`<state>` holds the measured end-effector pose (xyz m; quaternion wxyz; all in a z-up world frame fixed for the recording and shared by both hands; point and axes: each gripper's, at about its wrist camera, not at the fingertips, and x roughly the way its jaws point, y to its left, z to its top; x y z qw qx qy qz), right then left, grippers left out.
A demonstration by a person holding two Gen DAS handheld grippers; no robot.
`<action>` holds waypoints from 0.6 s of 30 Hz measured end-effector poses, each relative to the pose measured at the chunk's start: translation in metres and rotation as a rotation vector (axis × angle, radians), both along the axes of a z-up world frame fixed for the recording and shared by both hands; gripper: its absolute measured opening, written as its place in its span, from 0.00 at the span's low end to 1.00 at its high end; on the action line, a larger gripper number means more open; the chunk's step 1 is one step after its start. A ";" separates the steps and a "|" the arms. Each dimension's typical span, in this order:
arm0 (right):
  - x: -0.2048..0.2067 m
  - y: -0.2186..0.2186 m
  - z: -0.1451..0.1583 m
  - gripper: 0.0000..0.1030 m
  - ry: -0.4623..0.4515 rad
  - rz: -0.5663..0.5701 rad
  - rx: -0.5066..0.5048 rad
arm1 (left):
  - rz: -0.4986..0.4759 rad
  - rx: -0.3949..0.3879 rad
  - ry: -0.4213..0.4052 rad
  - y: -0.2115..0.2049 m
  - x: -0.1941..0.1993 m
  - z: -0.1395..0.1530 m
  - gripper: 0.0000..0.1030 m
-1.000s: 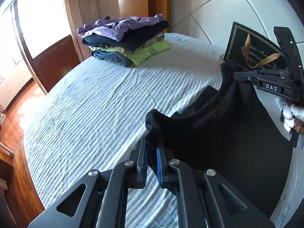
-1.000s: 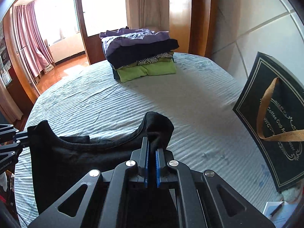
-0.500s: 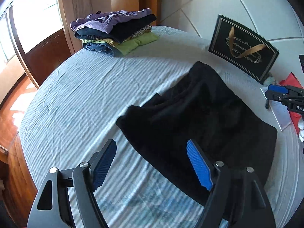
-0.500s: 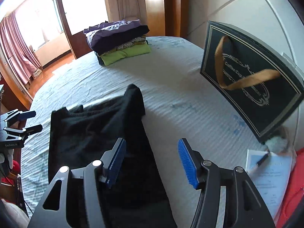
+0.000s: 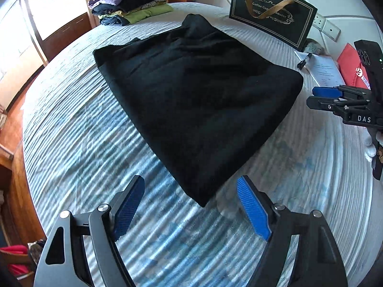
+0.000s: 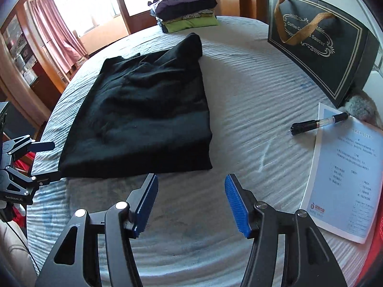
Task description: Fold clothes
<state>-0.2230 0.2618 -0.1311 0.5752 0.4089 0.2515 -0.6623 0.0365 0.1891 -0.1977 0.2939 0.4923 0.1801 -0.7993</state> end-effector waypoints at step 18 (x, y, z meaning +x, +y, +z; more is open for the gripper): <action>-0.016 -0.018 -0.027 0.61 0.068 0.205 -0.110 | 0.345 -0.099 0.068 0.023 -0.028 -0.016 0.80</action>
